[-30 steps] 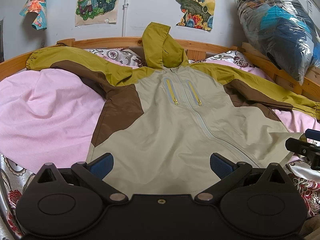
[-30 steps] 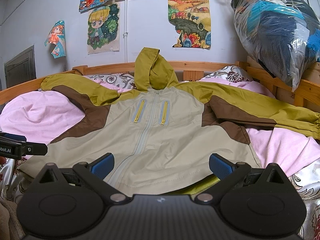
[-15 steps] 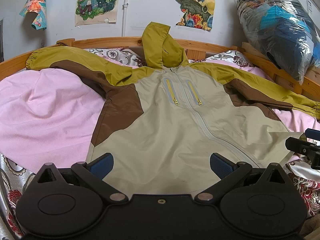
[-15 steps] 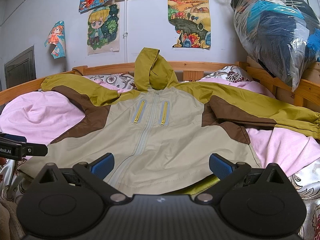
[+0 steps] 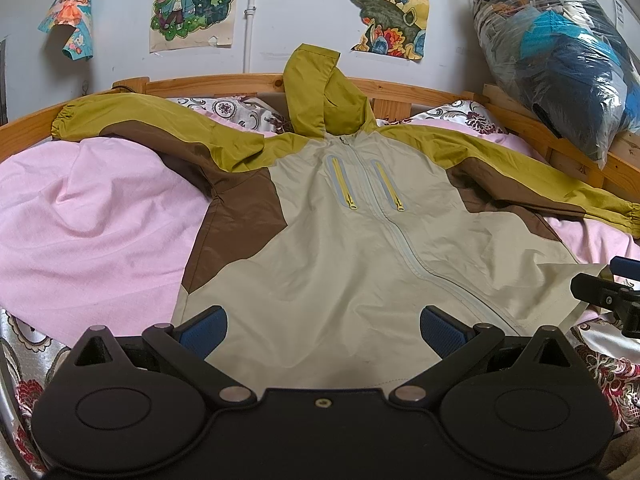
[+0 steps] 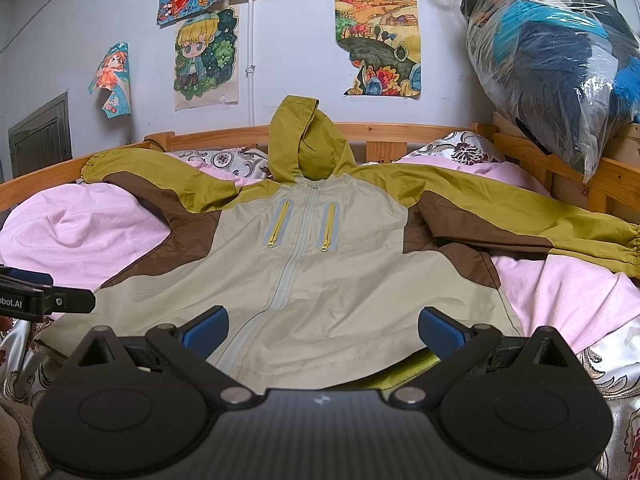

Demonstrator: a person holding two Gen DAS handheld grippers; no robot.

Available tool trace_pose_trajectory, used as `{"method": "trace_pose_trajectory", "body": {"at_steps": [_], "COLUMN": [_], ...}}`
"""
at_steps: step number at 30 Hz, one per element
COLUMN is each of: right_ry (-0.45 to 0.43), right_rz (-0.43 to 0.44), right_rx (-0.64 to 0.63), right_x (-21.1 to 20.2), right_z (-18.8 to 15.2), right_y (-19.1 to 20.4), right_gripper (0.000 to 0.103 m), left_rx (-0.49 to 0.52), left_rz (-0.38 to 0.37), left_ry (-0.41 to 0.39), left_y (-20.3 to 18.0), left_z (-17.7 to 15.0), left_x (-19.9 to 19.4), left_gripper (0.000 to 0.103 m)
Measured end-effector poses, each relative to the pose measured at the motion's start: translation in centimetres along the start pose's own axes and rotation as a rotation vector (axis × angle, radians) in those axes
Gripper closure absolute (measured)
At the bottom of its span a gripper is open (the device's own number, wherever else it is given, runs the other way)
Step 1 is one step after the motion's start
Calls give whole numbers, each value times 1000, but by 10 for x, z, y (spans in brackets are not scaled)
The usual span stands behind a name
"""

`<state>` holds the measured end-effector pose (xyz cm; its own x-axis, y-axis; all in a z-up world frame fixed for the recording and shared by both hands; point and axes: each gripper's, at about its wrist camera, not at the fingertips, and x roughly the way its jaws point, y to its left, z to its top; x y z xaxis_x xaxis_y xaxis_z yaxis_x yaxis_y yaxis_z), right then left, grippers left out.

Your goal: Fold large clothes

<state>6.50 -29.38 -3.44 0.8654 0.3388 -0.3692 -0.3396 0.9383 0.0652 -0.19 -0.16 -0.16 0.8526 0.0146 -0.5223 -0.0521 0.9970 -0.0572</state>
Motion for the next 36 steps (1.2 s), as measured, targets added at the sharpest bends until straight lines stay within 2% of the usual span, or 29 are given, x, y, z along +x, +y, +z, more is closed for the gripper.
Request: {"method": "trace_pose_trajectory", "body": {"at_steps": [17,22,27,32,34,36], "right_ry": [-1,-1,-36,-42,-29,-10], "right_rz": [-3,-54,-155,-286,-321,-353], "right_rx": [4,54,76,79,152,278], "right_x": [0,2,6,15,25,37], "right_z": [0,9,34,58,62,61], "right_y": [-1,-12,-45,-92,-119,-150], "right_gripper": [0,0,0,0,0,0], "left_rx": [2,10,37,71,94,118], "left_rz": [0,20,35,21,13,2], "left_ry": [1,26,25,34,45,67], "left_y": [1,0,-1,-7,-13,-19], "left_z": [1,9,39,91,112,129], "left_x": [0,5,22,43,53,64], "left_gripper": [1,1,1,1,1,1]}}
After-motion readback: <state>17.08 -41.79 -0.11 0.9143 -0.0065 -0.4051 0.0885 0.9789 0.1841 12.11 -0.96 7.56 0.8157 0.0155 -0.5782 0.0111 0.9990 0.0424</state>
